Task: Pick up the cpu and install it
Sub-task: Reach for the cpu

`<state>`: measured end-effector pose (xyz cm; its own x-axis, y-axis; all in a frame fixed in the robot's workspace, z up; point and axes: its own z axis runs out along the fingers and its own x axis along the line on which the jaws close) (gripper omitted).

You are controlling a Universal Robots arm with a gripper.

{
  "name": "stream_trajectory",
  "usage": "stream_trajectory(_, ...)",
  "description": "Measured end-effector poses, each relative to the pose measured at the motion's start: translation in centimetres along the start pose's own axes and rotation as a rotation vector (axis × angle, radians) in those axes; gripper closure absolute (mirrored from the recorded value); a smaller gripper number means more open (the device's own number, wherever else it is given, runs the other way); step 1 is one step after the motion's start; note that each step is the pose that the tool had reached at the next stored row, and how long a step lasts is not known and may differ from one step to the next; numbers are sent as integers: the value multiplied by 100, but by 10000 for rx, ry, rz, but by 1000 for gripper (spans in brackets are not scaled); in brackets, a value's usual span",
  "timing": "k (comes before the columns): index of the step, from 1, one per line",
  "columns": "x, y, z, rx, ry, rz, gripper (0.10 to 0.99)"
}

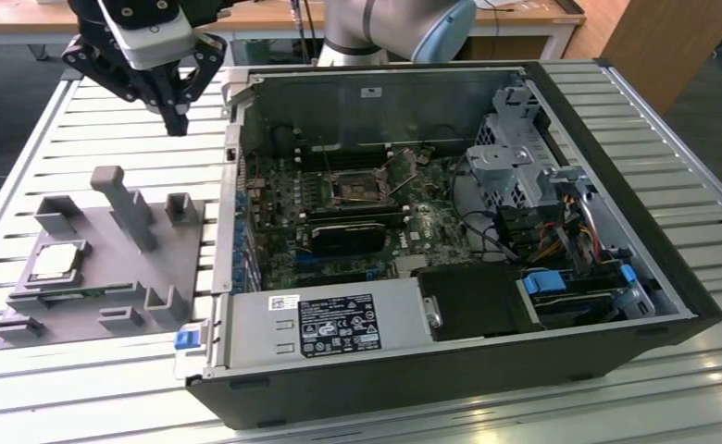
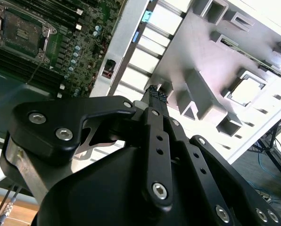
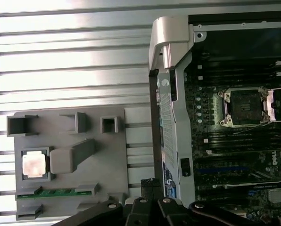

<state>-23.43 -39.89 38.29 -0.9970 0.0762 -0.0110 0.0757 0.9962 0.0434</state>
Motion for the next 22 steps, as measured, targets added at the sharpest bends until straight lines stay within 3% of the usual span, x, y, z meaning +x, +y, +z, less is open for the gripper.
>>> stream_trajectory(22,110,-9,14,2,22,1,980)
